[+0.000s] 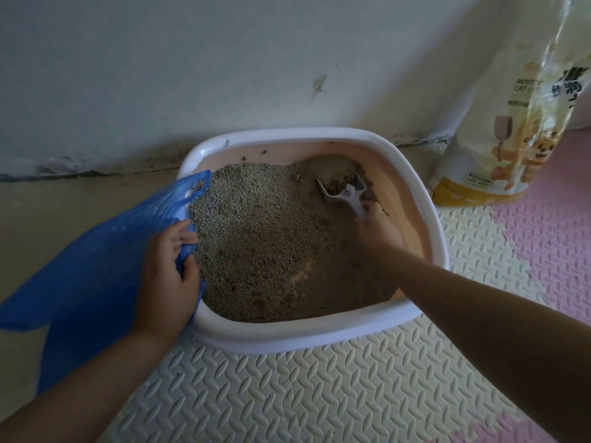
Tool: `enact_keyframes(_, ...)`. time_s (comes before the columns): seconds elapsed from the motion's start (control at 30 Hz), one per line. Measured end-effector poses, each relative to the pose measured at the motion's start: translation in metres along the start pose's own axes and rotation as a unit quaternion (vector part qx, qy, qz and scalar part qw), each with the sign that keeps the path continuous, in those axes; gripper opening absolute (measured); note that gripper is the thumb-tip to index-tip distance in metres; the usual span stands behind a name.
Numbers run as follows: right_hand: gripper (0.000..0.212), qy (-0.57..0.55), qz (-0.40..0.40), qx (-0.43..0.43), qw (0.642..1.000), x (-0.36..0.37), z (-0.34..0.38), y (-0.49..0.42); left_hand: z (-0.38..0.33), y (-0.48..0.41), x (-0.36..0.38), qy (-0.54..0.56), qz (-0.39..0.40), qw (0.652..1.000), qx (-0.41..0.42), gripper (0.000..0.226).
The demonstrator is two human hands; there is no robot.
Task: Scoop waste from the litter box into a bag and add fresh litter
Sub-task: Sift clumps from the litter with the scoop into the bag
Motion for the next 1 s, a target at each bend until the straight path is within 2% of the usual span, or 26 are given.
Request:
enact_keyframes(0.13, 0.041, 0.030, -0.048, -0.131, 0.990, -0.021, -0.003, 0.022, -0.003, 0.001, -0.001, -0.016, 0.001, 1.000, 0.008, 0.069)
enact_keyframes(0.2, 0.040, 0.040, -0.058, -0.180, 0.981, -0.033, -0.003, 0.027, -0.002, 0.000, 0.000, -0.028, 0.004, 1.000, 0.013, 0.058)
enact_keyframes(0.4, 0.039, 0.029, -0.017, -0.256, 0.966, -0.043, 0.000, 0.046, -0.003, -0.001, 0.000, -0.052, 0.011, 0.999, 0.008, 0.049)
enact_keyframes(0.53, 0.038, -0.008, 0.008, -0.264, 0.964, -0.041, 0.005, 0.054, -0.004, 0.000, 0.000, -0.055, 0.011, 0.998, -0.001, 0.048)
enact_keyframes(0.73, 0.041, -0.030, -0.006, -0.287, 0.957, -0.047, 0.008, 0.057, -0.006, 0.000, 0.000, -0.073, 0.011, 0.997, -0.005, 0.049)
enact_keyframes(0.9, 0.040, -0.040, -0.003, -0.273, 0.961, -0.047, 0.004, 0.059, -0.005, 0.000, -0.001, -0.075, 0.009, 0.997, -0.003, 0.049)
enact_keyframes(1.0, 0.036, -0.071, 0.009, -0.221, 0.973, -0.055, -0.002, 0.061, -0.005, 0.000, -0.001, -0.071, 0.014, 0.997, -0.006, 0.049)
Point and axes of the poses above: each hand's wrist, its own y-axis away from the middle knuckle, its own x-axis out of the palm, z = x × y, the point moved 8 cm from there along -y, towards the middle knuckle, and after that the axes turned 3 degrees about z, right-handed, at the moved point
